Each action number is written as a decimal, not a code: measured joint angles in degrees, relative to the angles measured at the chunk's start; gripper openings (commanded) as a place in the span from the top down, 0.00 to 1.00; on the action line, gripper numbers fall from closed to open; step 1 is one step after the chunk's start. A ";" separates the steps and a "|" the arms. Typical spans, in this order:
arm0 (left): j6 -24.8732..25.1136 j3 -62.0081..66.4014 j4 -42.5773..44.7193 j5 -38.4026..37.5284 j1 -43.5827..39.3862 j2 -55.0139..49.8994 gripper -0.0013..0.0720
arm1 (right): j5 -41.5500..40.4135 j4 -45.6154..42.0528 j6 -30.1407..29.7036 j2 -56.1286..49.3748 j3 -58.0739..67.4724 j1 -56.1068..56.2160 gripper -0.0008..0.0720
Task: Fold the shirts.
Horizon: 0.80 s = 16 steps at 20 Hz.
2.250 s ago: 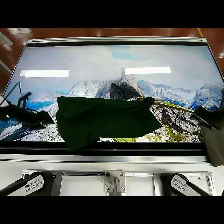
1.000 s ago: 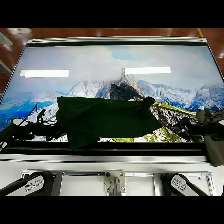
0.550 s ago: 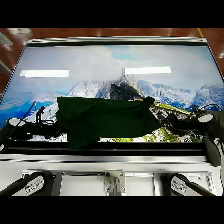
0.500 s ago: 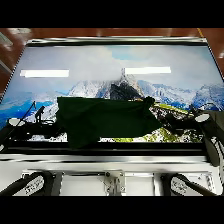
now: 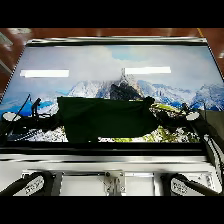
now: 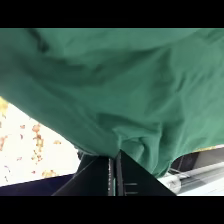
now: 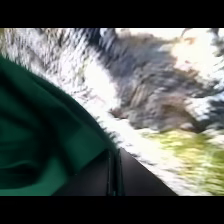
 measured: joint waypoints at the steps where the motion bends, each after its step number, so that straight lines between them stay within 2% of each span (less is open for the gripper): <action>1: 0.00 0.87 0.00 -0.26 0.00 0.00 0.94 | 0.96 0.85 -0.70 0.00 0.24 0.20 0.91; 6: 0.33 7.67 0.07 -2.60 0.02 2.51 0.94 | 10.03 2.43 -8.26 2.25 6.25 0.48 0.91; 10: 0.55 19.93 0.11 -3.08 0.11 9.18 0.94 | 16.31 1.42 -13.05 11.45 17.33 0.48 0.91; 13: 0.66 33.62 -0.04 -0.26 0.11 15.45 0.94 | 17.00 -1.84 -14.27 20.61 29.94 0.48 0.91; 16: 0.68 47.74 -0.02 5.60 0.11 21.14 0.94 | 15.93 -10.29 -11.17 28.33 45.40 0.50 0.91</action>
